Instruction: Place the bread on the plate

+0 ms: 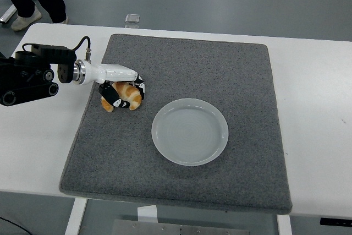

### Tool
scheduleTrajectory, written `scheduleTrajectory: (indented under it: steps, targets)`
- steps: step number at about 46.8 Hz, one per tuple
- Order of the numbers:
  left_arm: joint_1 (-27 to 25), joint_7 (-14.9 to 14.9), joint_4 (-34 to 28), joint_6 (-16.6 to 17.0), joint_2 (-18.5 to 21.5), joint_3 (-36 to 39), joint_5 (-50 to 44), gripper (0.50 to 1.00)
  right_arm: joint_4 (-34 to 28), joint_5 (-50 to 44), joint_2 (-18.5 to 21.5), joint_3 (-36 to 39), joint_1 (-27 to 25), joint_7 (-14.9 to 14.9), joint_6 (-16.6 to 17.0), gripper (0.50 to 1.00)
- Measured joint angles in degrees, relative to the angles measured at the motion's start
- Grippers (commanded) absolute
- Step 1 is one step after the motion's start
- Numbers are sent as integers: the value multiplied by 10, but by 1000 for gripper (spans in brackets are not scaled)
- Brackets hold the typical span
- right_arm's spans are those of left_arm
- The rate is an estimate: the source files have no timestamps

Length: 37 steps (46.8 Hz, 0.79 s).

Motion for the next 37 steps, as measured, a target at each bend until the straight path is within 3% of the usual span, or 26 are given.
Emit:
scheduleTrajectory:
  steps: [10, 21, 29, 37]
  targets:
    - [-9, 0, 7, 13, -1, -5, -1, 500, 0, 0, 0, 0, 0, 0, 0, 952]
    - [-65, -1, 0, 11, 4, -47, -11, 500, 0, 0, 0, 0, 0, 0, 0, 952]
    - [-113, 1, 0, -20, 20, -83, -11, 500, 0, 0, 0, 0, 0, 0, 0, 952]
    - [-153, 0, -1, -74, 37, -128, -11, 500, 0, 0, 0, 0, 0, 0, 0, 952]
